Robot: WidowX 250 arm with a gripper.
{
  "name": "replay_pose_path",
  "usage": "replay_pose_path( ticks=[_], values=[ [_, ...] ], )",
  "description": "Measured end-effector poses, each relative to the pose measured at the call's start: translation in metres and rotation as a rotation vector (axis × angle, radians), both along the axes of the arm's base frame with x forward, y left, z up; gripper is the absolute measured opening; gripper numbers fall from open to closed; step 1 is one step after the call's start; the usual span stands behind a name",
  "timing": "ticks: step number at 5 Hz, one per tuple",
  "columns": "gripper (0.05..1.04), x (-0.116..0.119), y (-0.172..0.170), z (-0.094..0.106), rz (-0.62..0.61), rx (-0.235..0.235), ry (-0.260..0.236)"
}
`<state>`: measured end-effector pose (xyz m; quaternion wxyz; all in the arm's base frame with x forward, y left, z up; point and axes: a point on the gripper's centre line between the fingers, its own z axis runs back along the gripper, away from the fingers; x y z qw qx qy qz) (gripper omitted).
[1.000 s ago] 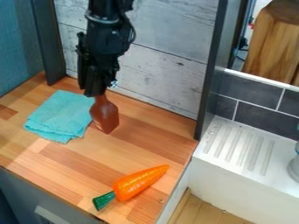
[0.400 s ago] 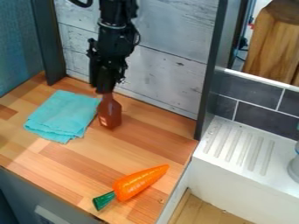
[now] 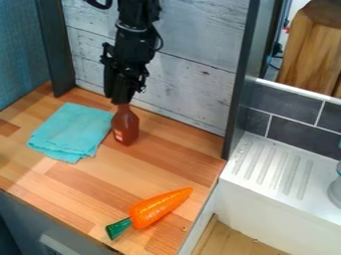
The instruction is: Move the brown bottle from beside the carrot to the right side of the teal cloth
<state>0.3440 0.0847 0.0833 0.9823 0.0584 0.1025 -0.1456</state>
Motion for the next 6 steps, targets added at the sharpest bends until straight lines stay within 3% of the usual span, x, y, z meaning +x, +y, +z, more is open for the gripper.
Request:
replay_pose_path(
  ticks=[1, 2, 3, 4, 5, 6],
  values=[
    [0.710, -0.008, -0.002, -0.008, 0.014, -0.009, 0.029],
    [0.987, -0.025, -0.004, 0.022, 0.033, 0.003, -0.045],
    [1.007, -0.051, 0.006, 0.046, 0.132, -0.021, -0.130],
    [1.003, -0.100, 0.027, 0.050, 0.195, -0.058, -0.128],
    [1.003, -0.142, 0.056, 0.035, 0.158, -0.135, -0.077],
    [1.003, -0.154, 0.069, 0.028, 0.083, -0.125, -0.066]
  ],
)
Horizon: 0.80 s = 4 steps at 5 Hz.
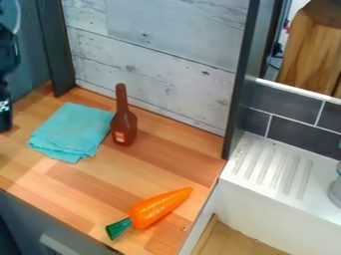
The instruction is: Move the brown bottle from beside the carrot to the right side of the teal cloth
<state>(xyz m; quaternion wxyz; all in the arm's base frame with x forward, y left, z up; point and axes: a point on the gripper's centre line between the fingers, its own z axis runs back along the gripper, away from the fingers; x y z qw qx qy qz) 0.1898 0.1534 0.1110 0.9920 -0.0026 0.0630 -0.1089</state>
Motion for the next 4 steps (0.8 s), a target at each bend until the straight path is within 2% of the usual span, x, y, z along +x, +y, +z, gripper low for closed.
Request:
replay_pose_path(
  ticks=[1, 2, 4],
  values=[
    [1.003, -0.0092, 0.0145, 0.0029, -0.016, 0.017, -0.027],
    [1.003, -0.0019, 0.0084, -0.0021, -0.001, 0.076, -0.023],
    [1.003, 0.0001, 0.0062, -0.0017, -0.008, 0.080, -0.024]
  ],
)
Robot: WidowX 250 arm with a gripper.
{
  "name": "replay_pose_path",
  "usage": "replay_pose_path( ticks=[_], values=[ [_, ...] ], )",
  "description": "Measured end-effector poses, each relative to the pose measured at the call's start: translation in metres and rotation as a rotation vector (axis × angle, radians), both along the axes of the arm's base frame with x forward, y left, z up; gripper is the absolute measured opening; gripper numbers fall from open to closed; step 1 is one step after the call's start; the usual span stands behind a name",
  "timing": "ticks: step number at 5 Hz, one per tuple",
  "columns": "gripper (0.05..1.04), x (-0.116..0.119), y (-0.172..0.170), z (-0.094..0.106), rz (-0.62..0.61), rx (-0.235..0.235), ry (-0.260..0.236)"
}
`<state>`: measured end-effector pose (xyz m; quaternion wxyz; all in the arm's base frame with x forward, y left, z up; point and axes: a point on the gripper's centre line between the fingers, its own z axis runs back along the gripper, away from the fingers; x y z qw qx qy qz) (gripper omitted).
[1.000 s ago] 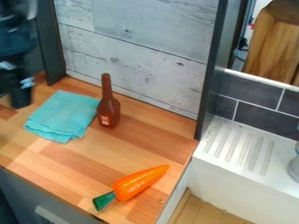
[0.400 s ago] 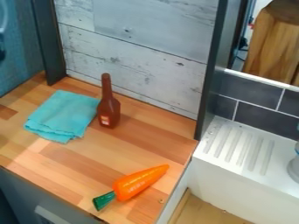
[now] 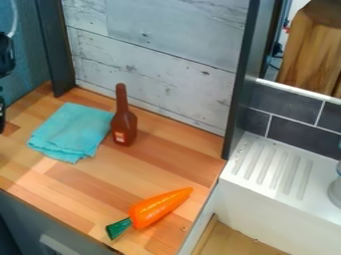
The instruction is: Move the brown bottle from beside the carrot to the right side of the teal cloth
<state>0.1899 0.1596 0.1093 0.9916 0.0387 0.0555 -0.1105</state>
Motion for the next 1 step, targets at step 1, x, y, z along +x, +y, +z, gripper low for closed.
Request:
replay_pose_path(
  ticks=[1],
  values=[
    [1.003, 0.0000, 0.0000, 0.0000, 0.000, 0.000, 0.000]
  ],
)
